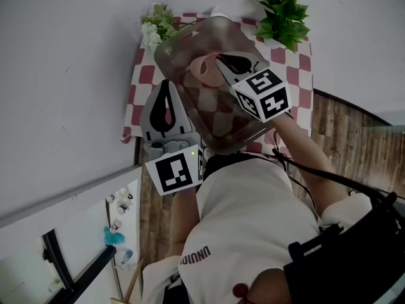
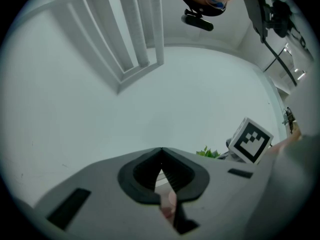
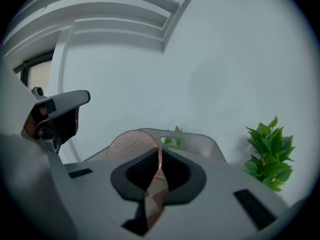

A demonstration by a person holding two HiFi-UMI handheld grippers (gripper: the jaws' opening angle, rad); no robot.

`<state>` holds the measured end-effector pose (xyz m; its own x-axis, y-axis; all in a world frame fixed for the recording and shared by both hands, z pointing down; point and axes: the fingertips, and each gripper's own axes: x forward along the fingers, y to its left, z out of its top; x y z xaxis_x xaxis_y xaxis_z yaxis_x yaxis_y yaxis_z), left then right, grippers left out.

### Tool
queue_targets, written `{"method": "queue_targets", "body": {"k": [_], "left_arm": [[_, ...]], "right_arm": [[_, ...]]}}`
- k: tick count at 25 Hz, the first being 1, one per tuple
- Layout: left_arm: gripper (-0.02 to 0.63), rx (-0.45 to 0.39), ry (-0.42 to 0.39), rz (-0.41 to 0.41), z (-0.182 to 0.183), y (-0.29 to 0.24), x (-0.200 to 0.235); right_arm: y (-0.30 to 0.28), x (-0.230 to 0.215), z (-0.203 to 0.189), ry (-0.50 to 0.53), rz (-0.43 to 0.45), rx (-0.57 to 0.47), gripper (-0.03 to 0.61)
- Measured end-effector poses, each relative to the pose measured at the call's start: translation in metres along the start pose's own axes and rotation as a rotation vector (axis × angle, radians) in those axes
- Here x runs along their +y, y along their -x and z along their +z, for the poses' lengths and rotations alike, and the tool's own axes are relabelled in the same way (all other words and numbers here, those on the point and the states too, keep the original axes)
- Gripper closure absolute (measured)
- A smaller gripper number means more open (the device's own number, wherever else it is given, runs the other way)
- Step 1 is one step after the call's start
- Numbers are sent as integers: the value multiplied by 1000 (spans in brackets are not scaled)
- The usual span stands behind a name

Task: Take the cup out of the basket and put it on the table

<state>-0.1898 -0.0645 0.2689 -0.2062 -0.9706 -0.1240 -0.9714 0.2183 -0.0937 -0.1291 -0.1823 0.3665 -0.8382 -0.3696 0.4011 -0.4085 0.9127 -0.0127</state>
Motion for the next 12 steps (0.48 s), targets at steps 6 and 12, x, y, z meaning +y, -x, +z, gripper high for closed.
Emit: {"method": "queue_targets", "body": {"k": [6, 12], "left_arm": [[601, -2, -5, -4, 1, 0, -3], [601, 1, -3, -11, 1, -2, -6]], "right_arm": [[7, -2, 4, 1, -13, -18, 543], [14, -4, 8, -13, -18, -39, 543]]}}
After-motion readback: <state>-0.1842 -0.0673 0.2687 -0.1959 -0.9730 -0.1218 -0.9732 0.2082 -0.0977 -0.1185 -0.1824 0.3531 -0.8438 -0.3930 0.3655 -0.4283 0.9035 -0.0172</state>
